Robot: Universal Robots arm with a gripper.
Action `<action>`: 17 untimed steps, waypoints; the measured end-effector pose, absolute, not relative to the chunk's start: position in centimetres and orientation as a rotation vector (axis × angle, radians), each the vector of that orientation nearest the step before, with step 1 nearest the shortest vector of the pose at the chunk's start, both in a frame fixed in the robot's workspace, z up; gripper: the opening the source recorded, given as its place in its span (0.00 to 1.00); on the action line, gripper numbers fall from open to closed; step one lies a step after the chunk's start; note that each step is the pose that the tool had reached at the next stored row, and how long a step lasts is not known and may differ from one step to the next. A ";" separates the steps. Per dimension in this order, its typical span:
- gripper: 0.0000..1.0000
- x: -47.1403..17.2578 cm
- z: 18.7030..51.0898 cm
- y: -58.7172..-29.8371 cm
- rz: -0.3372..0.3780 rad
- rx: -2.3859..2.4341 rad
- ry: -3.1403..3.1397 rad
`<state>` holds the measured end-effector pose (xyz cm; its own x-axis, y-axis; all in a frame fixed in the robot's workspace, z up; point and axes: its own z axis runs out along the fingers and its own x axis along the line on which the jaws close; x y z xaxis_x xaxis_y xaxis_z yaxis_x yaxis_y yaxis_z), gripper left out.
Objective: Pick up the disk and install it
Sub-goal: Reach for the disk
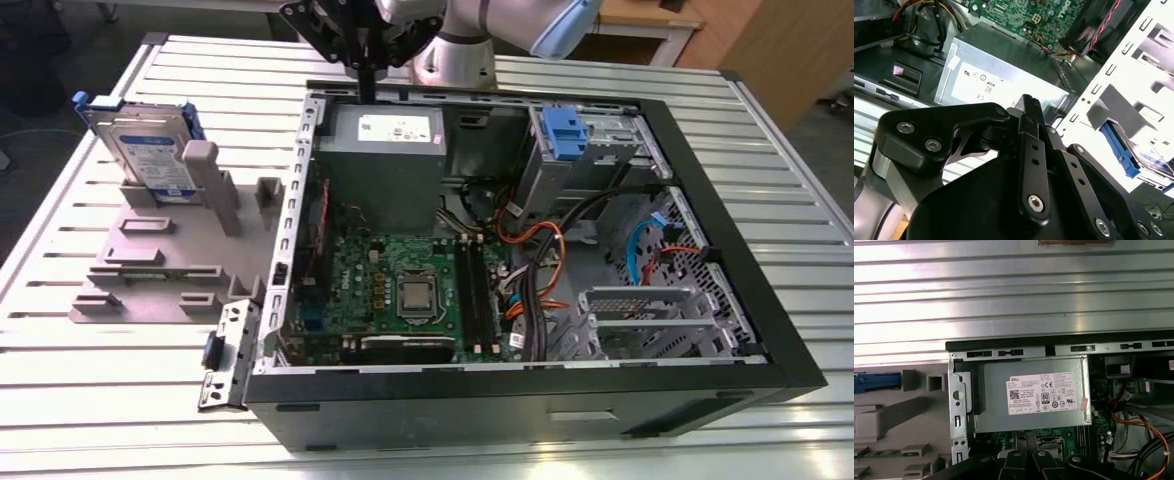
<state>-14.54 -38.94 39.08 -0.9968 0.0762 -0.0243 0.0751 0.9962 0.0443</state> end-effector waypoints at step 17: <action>0.11 -15.5 38.9 -38.9 0.068 0.118 3.115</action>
<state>-15.55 -38.88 38.89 -0.9969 0.0762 -0.0219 0.0751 0.9962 0.0442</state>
